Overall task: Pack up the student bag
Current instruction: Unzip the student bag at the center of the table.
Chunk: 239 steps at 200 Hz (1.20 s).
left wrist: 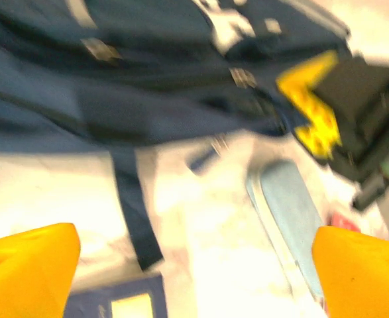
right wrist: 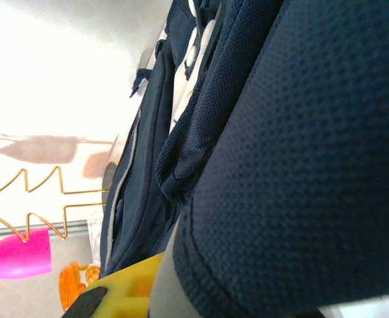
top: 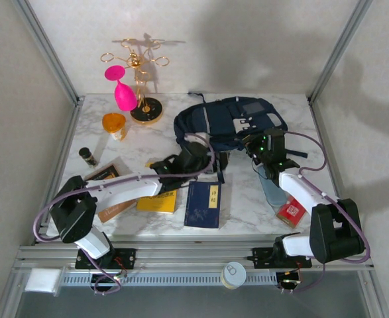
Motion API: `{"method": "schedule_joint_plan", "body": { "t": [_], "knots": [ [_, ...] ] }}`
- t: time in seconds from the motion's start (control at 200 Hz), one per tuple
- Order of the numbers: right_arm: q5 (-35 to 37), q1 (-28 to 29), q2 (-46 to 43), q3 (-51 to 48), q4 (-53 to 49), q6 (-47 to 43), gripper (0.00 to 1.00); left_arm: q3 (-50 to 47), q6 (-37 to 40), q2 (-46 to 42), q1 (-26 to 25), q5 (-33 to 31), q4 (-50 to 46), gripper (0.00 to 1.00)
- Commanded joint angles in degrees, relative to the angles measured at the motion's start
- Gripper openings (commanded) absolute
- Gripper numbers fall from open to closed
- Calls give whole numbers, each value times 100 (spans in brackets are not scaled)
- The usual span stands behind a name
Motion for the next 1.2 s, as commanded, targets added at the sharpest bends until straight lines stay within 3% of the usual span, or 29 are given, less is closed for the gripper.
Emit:
{"method": "schedule_joint_plan", "body": {
  "t": [0.0, 0.115, 0.521, 0.701, 0.886, 1.051, 1.191],
  "knots": [
    [113, 83, -231, 37, 402, 191, 0, 169, 463, 494, -178, -436, 84, 77],
    [108, 93, -200, 63, 393, 234, 0, 257, 700, 988, -299, -635, 628, 67],
    [178, 139, -250, -94, 499, 322, 0, 1070, 1188, 2231, -306, -1194, 1424, 58],
    [205, 139, -273, -111, 515, 293, 0, 1394, 1284, 2540, -261, -1644, 1514, 49],
    [191, 139, -275, -114, 536, 282, 0, 1451, 1132, 2678, -143, -1406, 1562, 37],
    [196, 139, -243, -50, 493, 238, 0, 1145, 1277, 2684, -132, -1060, 2023, 39],
    [198, 143, -194, -16, 522, 232, 0, 1257, 1337, 2733, -54, -1043, 1999, 26]
  ]
}}
